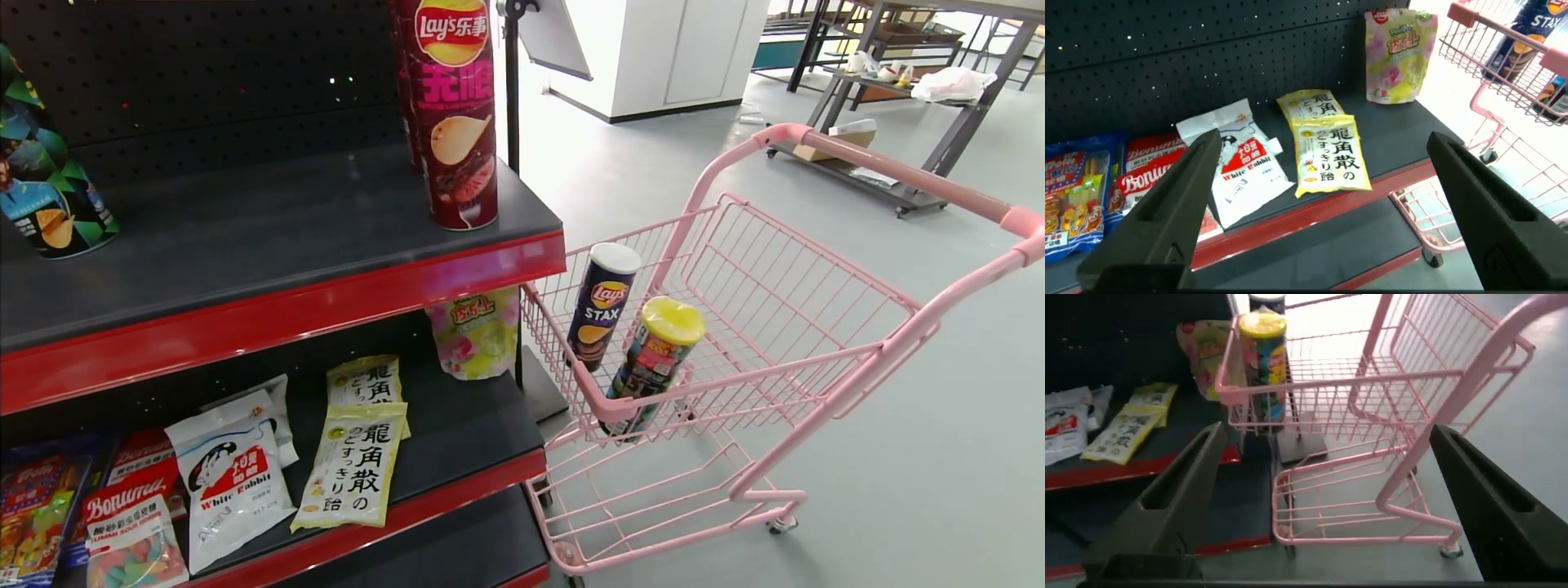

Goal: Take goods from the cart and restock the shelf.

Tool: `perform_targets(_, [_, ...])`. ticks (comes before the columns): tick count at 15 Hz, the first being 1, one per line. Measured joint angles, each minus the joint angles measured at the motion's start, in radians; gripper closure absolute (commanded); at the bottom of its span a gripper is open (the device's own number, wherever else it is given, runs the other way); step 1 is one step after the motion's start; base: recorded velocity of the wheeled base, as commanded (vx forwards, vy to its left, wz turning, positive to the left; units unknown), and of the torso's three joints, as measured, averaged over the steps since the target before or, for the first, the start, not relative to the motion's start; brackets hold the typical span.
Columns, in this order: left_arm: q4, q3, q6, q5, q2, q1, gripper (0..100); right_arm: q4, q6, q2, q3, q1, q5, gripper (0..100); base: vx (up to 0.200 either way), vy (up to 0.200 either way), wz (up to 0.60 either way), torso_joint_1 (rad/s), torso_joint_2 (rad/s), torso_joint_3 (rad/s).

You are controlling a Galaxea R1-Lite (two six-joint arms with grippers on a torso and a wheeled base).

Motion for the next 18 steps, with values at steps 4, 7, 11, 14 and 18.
perform_targets(4, [0.000, 0.000, 0.000, 0.000, 0.000, 0.000, 0, -0.241, 0.031, 0.505, -0.206, 0.073, 0.133, 0, 0.000, 0.000, 0.00, 0.000, 0.00, 0.000])
perform_targets(7, [0.000, 0.000, 0.000, 0.000, 0.000, 0.000, 0, -0.454, 0.038, 0.876, -0.282, 0.104, 0.270, 0, 0.000, 0.000, 0.00, 0.000, 0.00, 0.000])
perform_targets(11, [0.000, 0.000, 0.000, 0.000, 0.000, 0.000, 0, -0.642, 0.042, 1.200, -0.343, 0.122, 0.381, 0, 0.000, 0.000, 0.00, 0.000, 0.00, 0.000])
perform_targets(14, [0.000, 0.000, 0.000, 0.000, 0.000, 0.000, 0, -0.647, 0.041, 1.285, -0.348, 0.127, 0.432, 0, 0.000, 0.000, 0.00, 0.000, 0.00, 0.000])
perform_targets(18, [0.000, 0.000, 0.000, 0.000, 0.000, 0.000, 0, -0.684, -0.009, 1.356, -0.349, 0.128, 0.463, 0, 0.000, 0.000, 0.00, 0.000, 0.00, 0.000])
